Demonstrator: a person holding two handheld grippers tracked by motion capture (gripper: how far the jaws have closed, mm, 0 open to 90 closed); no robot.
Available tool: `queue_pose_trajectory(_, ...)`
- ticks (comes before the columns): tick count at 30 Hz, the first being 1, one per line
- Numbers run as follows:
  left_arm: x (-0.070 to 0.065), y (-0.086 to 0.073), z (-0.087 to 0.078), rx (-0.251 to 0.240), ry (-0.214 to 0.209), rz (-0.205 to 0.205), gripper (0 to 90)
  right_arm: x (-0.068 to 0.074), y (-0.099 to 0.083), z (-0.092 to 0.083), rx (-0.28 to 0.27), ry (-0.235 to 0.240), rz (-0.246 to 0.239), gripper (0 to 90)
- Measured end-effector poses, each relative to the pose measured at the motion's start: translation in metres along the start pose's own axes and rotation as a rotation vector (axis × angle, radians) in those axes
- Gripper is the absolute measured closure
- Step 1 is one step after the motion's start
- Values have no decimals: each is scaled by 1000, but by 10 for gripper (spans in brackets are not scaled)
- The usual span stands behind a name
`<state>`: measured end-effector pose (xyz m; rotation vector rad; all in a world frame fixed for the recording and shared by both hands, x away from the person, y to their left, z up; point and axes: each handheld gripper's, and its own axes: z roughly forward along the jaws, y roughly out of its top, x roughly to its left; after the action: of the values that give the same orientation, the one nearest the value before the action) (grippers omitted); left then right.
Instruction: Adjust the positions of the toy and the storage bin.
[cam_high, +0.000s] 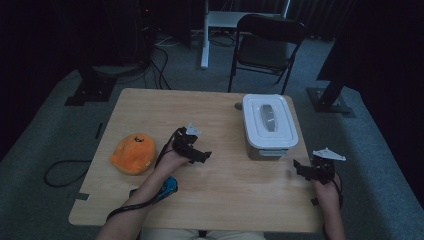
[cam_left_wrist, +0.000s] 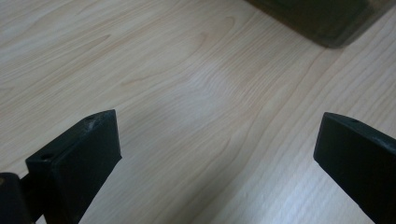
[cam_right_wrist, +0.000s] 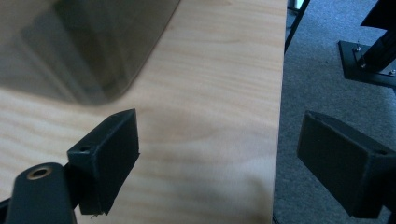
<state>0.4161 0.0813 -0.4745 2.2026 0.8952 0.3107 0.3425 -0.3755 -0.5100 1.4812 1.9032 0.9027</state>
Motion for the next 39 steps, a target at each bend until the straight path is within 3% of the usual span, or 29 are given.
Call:
queue_pose_trajectory(4, -4, 10, 12, 5, -1, 18, 13, -3, 5, 6, -2, -2, 9, 125)
queue_pose_trajectory(9, -9, 21, 28, 19, 4, 34, 12, -7, 10, 13, 3, -30, -18, 125)
queue_pose_trajectory(14, -10, 30, 43, 36, 6, 34, 12, -13, 15, 19, -16, -8, 26, 125)
queue_pose_trajectory(20, -10, 43, 61, 39, 29, 22, 12, -14, 24, 32, -3, -22, 20, 125)
queue_pose_trajectory(27, -16, 56, 82, 45, 39, 16, 12, -20, 35, 46, -18, -5, 90, 125)
queue_pose_trajectory(33, -21, 69, 96, 36, 34, 18, 12, -23, 41, 53, -13, -17, 96, 125)
queue_pose_trajectory(39, -22, 71, 107, 42, 38, 7, 12, -22, 40, 58, -21, -18, 112, 125)
